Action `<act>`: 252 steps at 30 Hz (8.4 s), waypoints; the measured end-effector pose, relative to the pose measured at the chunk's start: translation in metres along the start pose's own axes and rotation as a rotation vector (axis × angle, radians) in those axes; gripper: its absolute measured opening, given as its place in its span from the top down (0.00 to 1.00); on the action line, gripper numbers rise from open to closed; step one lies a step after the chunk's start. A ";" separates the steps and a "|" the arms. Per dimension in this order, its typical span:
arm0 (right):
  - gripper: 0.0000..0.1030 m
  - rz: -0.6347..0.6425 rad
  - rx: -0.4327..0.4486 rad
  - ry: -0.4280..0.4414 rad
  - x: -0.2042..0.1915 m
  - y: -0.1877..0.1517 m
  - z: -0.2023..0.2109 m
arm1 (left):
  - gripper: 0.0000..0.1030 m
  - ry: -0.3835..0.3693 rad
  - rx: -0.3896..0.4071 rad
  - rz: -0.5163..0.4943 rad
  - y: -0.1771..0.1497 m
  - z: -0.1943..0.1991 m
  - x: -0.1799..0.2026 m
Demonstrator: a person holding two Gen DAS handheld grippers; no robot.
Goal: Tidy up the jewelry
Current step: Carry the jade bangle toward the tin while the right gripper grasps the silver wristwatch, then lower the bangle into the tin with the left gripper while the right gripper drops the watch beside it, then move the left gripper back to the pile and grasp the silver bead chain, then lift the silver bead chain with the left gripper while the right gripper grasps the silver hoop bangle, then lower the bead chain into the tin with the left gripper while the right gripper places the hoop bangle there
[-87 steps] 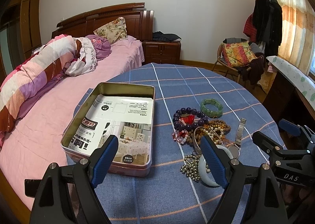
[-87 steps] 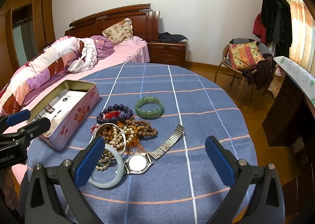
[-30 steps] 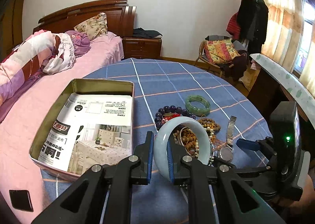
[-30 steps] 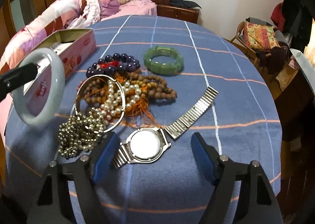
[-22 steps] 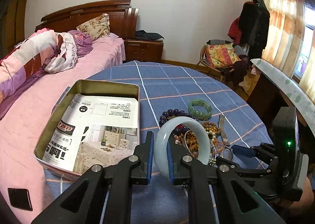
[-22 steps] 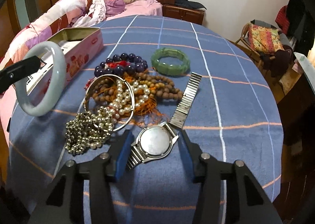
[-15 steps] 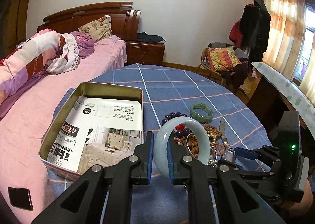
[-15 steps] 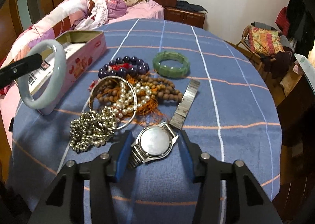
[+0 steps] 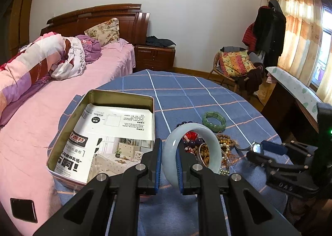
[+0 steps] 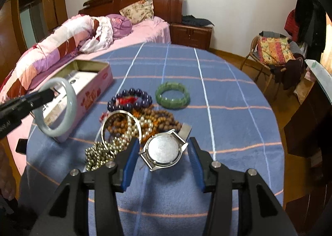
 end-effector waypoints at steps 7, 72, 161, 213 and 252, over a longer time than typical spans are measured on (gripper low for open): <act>0.52 0.009 0.052 0.011 -0.002 0.020 0.007 | 0.89 0.029 0.021 0.005 0.012 0.003 -0.011; 0.51 0.164 0.015 0.307 -0.160 0.062 -0.113 | 0.87 0.246 -0.100 0.065 -0.002 -0.041 -0.108; 0.17 -0.076 0.036 0.027 0.016 -0.026 -0.007 | 0.91 -0.096 -0.025 -0.028 -0.015 0.005 0.044; 0.70 0.168 -0.003 0.249 -0.086 -0.017 -0.024 | 0.91 -0.028 0.069 0.064 0.017 0.013 -0.007; 0.94 0.137 0.093 0.221 -0.070 0.020 -0.001 | 0.91 -0.002 0.106 0.070 0.027 0.023 -0.021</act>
Point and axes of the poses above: each gripper's, at about its wrist camera, not at the fingertips, and z roughly against the way its jaws point, x to its right, y to its top, the point moved 4 cm from there along -z, roughly the way its jaws point, and after that the axes turned 14 degrees about x, right-handed, at the moved point
